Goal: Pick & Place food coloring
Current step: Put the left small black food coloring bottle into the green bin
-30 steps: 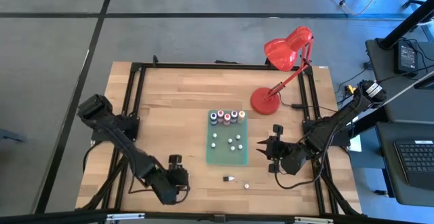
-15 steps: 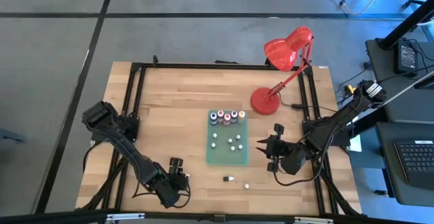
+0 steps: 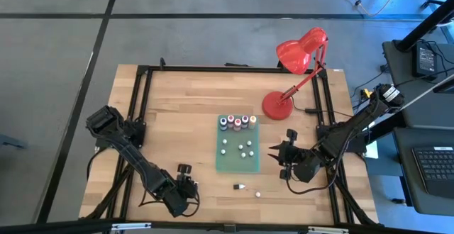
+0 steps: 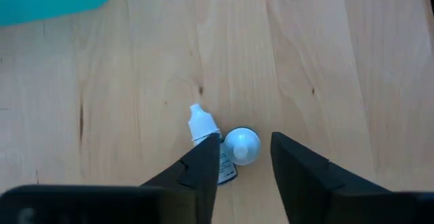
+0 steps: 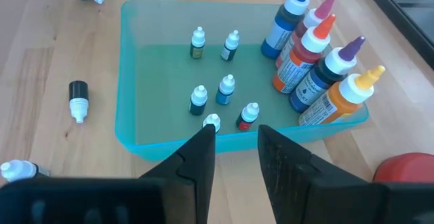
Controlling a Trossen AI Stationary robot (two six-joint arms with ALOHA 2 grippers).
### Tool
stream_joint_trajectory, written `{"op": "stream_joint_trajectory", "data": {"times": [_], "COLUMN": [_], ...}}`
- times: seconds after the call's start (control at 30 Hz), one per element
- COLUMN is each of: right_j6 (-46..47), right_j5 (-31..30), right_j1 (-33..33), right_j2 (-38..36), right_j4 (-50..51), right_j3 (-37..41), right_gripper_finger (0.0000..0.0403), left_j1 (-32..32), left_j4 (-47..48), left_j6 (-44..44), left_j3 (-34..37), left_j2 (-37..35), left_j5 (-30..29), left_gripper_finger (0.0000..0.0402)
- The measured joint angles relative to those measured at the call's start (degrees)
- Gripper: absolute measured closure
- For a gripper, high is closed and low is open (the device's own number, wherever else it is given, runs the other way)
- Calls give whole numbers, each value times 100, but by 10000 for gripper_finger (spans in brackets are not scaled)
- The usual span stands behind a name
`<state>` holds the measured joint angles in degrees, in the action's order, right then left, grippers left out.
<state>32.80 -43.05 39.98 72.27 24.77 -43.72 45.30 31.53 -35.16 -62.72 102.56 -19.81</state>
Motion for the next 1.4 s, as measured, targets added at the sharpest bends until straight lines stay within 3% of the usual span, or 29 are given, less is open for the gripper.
{"op": "stream_joint_trajectory", "data": {"times": [0.4,0.67,0.83,1.07,1.27,1.4], "right_j6": [0,-15,-28,-24,15,15], "right_j5": [2,4,3,10,17,15], "right_j1": [-1,-1,-1,0,-1,1], "right_j2": [0,0,0,0,0,0], "right_j4": [32,99,147,275,408,408], "right_j3": [0,-2,-2,-2,-2,-2], "right_gripper_finger": [288,288,288,288,288,288], "left_j1": [-43,-674,-1382,-2609,-3416,-3649], "left_j4": [8,21,-44,-698,-677,-665], "left_j6": [-2,-44,494,1570,1723,1779], "left_j3": [-10,-677,-1228,-1379,-1373,-1375], "left_j2": [-36,-339,-439,-432,-281,-17], "left_j5": [-36,-412,-837,-77,453,491], "left_gripper_finger": [356,358,354,354,353,353]}}
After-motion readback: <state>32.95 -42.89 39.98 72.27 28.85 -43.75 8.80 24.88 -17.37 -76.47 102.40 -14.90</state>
